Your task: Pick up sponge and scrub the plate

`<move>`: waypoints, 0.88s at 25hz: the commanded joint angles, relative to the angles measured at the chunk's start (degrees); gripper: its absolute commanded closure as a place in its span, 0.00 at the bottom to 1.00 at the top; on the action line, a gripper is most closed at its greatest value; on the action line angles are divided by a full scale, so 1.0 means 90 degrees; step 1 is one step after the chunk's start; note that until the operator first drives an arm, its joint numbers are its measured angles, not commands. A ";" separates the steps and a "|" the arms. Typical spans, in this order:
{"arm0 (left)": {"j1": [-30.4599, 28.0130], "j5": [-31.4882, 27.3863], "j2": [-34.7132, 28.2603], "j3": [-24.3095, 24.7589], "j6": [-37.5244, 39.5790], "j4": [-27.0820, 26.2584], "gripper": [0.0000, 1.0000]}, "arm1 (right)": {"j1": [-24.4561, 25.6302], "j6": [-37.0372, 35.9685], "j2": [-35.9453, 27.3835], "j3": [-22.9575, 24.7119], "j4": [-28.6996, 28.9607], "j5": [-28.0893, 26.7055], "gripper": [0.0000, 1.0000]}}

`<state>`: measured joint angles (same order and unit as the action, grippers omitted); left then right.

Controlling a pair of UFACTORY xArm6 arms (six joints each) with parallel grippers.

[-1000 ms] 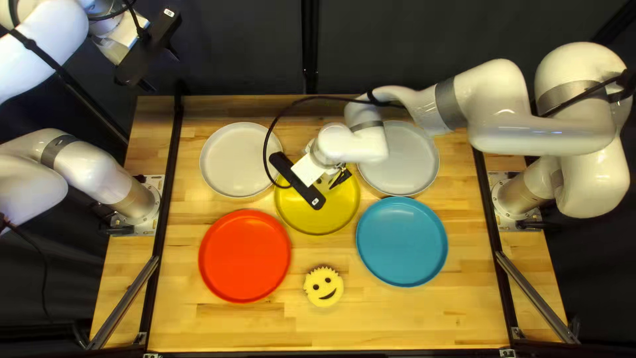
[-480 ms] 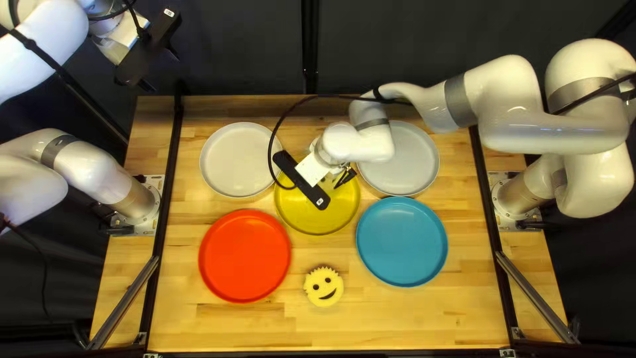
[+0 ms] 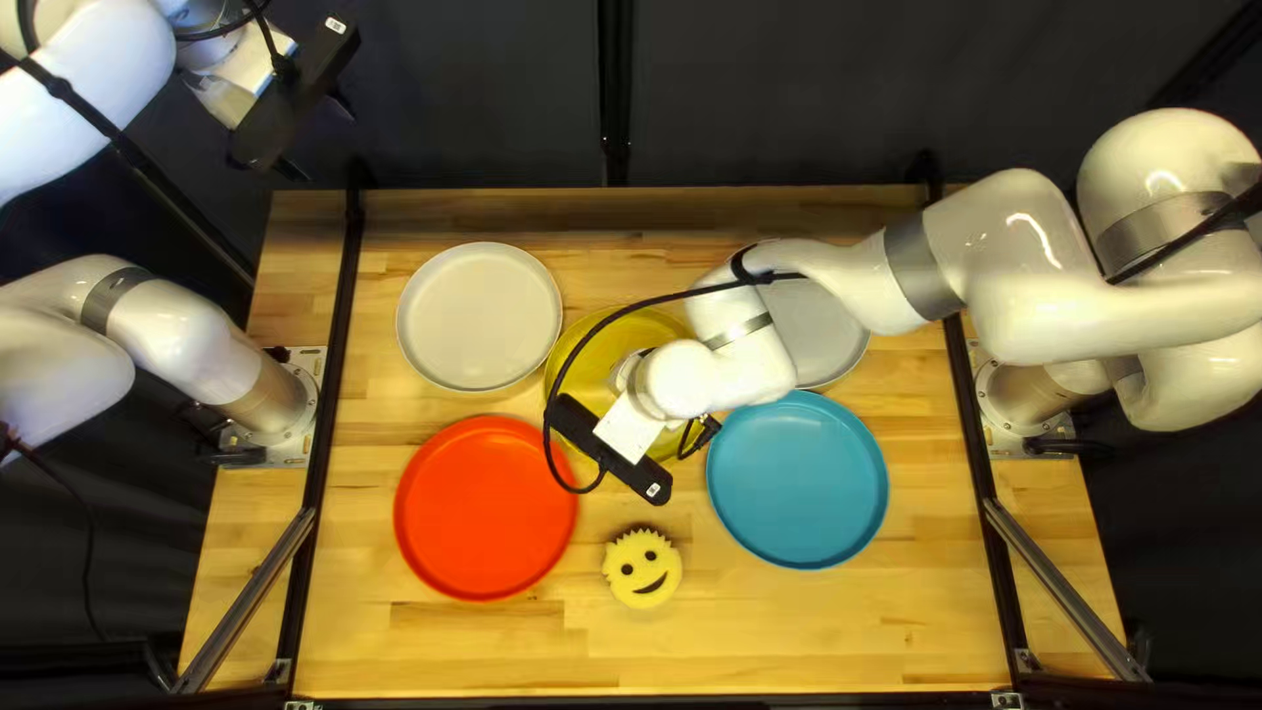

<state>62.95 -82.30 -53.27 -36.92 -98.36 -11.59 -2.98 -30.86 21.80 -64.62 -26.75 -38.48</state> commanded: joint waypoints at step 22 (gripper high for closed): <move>0.0000 0.0000 0.0000 0.0000 0.0000 0.0000 0.00 | 0.0140 -0.0727 -0.0321 0.0337 0.0227 0.0197 1.00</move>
<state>62.95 -82.30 -53.27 -36.92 -98.36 -11.59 -0.03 -38.67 18.60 -60.95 -24.26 -35.82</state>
